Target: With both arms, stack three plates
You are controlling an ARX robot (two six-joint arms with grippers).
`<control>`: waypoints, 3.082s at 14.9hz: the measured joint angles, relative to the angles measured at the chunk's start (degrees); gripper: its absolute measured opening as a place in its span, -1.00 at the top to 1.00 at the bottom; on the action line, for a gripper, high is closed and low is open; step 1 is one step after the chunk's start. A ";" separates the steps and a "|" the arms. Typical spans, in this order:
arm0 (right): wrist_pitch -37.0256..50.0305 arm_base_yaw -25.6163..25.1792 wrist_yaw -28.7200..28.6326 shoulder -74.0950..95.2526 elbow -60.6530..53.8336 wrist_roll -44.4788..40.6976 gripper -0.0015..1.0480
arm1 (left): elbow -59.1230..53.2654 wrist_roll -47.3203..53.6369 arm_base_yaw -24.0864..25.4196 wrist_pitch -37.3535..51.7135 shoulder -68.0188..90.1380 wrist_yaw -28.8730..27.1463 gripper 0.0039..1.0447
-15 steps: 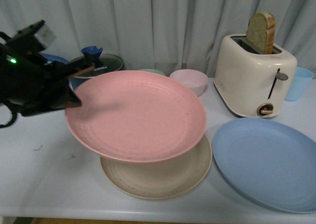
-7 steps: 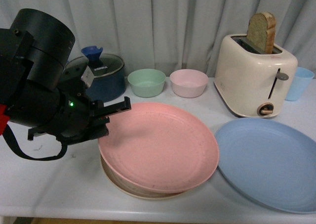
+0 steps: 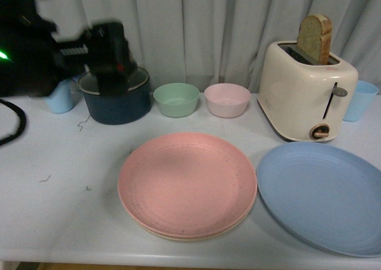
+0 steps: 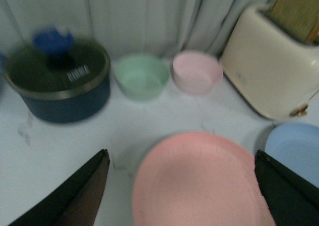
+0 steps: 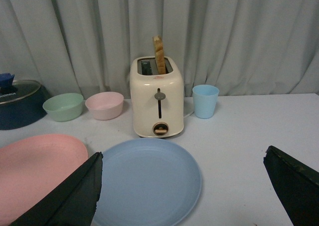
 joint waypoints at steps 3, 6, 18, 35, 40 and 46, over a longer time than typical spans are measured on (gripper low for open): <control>-0.02 0.00 0.00 0.00 0.00 0.00 -0.87 | -20.98 5.84 4.31 24.94 -11.65 -13.38 -0.10; 0.00 0.00 0.00 0.00 0.00 0.00 -0.87 | -28.13 5.86 7.52 24.55 -22.21 -9.55 0.74; 0.00 0.00 0.00 0.00 0.00 -0.02 -0.87 | -39.95 6.01 14.99 9.92 -48.57 -2.05 0.97; 0.00 0.00 0.00 0.00 0.00 0.00 -0.87 | -39.95 6.01 14.99 -26.95 -83.19 -1.90 0.97; 0.00 0.00 0.00 0.00 0.00 -0.02 -0.87 | -39.95 6.01 14.99 -26.47 -85.35 -2.08 0.60; -0.85 -8.81 -14.27 51.98 22.58 -7.50 -0.87 | -39.95 6.01 14.99 -26.64 -85.35 -2.05 -0.86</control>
